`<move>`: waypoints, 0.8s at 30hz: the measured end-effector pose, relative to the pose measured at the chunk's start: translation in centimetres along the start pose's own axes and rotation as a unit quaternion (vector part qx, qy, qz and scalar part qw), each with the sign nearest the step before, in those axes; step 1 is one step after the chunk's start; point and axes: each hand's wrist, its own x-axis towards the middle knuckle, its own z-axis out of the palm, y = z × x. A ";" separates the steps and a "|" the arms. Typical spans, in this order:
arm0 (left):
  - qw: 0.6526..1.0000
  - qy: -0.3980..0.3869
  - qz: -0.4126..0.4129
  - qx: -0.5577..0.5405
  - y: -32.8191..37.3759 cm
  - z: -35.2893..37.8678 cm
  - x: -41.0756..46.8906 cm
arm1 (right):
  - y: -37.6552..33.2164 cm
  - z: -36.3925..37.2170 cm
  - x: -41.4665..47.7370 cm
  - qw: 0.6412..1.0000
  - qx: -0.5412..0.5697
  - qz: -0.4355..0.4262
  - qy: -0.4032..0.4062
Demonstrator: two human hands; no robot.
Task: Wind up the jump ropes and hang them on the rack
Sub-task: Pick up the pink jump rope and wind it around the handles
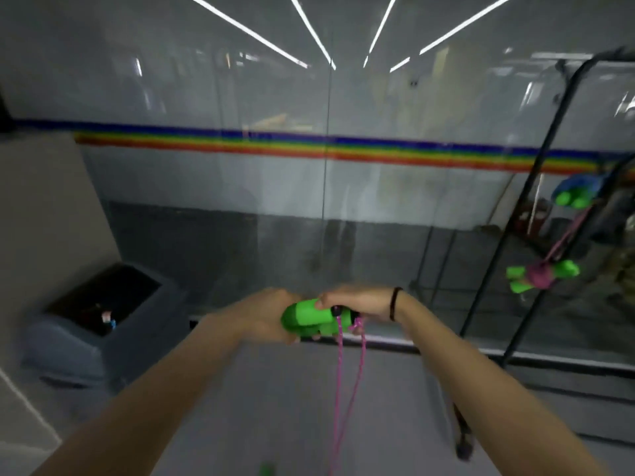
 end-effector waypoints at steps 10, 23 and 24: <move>0.985 0.151 -0.018 -0.080 5.0 -14.9 -5.9 | -13.0 -3.0 -8.9 0.960 0.110 -0.194 0.167; 0.920 -0.058 0.038 -0.386 5.2 -13.5 -6.1 | -14.4 -1.0 -8.2 0.877 0.021 -0.263 0.401; 0.913 -0.071 0.041 -0.400 5.0 -13.3 -5.9 | -14.4 -1.1 -8.2 0.877 0.023 -0.259 0.405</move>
